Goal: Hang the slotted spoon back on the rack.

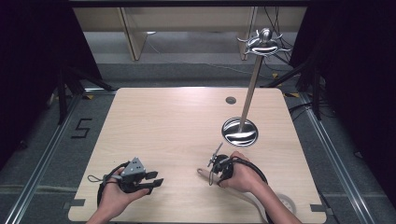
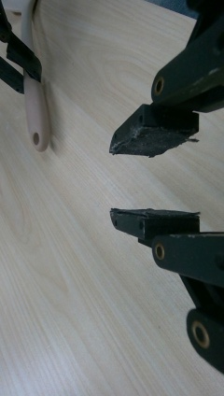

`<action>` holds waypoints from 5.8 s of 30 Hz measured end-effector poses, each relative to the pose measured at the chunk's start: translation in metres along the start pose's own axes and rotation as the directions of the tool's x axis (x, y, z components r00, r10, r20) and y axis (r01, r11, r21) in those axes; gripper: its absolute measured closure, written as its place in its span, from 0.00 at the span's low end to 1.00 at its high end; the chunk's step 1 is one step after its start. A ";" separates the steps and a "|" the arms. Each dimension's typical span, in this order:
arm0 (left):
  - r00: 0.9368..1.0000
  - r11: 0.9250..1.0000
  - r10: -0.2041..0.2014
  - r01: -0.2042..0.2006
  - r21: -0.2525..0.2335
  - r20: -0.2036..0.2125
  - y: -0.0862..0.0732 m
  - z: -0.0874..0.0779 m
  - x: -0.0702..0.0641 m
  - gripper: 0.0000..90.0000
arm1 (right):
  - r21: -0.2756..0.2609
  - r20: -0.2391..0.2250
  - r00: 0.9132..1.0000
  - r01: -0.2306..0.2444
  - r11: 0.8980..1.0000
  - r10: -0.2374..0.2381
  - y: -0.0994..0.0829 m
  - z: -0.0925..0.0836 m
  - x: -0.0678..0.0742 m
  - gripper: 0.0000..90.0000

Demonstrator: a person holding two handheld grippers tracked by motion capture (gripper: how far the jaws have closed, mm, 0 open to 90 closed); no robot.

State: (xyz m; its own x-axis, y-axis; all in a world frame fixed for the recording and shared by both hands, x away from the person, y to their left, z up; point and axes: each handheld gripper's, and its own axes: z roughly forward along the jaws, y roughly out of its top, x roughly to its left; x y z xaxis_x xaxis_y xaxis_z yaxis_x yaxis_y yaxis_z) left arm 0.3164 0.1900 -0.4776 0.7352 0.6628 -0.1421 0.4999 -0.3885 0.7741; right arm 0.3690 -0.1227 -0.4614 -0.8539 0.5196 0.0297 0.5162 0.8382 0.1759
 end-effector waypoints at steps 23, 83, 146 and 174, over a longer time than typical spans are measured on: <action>1.000 1.000 -0.022 0.022 0.003 0.002 -0.001 0.000 -0.001 0.67 | -0.399 0.079 0.992 -0.062 0.915 0.102 -0.043 -0.059 -0.007 0.79; 1.000 1.000 -0.001 0.001 0.000 0.001 -0.001 -0.001 -0.001 0.67 | -0.884 0.192 0.857 -0.060 0.464 0.478 -0.097 -0.107 -0.017 0.79; 1.000 1.000 -0.013 0.013 -0.017 0.004 -0.001 -0.001 -0.001 0.67 | -0.958 0.159 0.785 -0.024 0.287 0.599 -0.082 -0.155 -0.019 0.79; 1.000 1.000 -0.002 0.002 -0.008 0.002 -0.001 -0.002 0.001 0.67 | -0.955 0.198 0.710 -0.015 0.295 0.676 -0.066 -0.171 -0.027 0.79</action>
State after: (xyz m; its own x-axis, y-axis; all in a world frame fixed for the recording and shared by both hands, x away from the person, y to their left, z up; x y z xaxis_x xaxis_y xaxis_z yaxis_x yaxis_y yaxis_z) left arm 0.3158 0.1917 -0.4770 0.7348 0.6626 -0.1447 0.4977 -0.3819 0.7787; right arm 0.3465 -0.2202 -0.3054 -0.2436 0.9683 -0.0549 0.1016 0.0818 0.9915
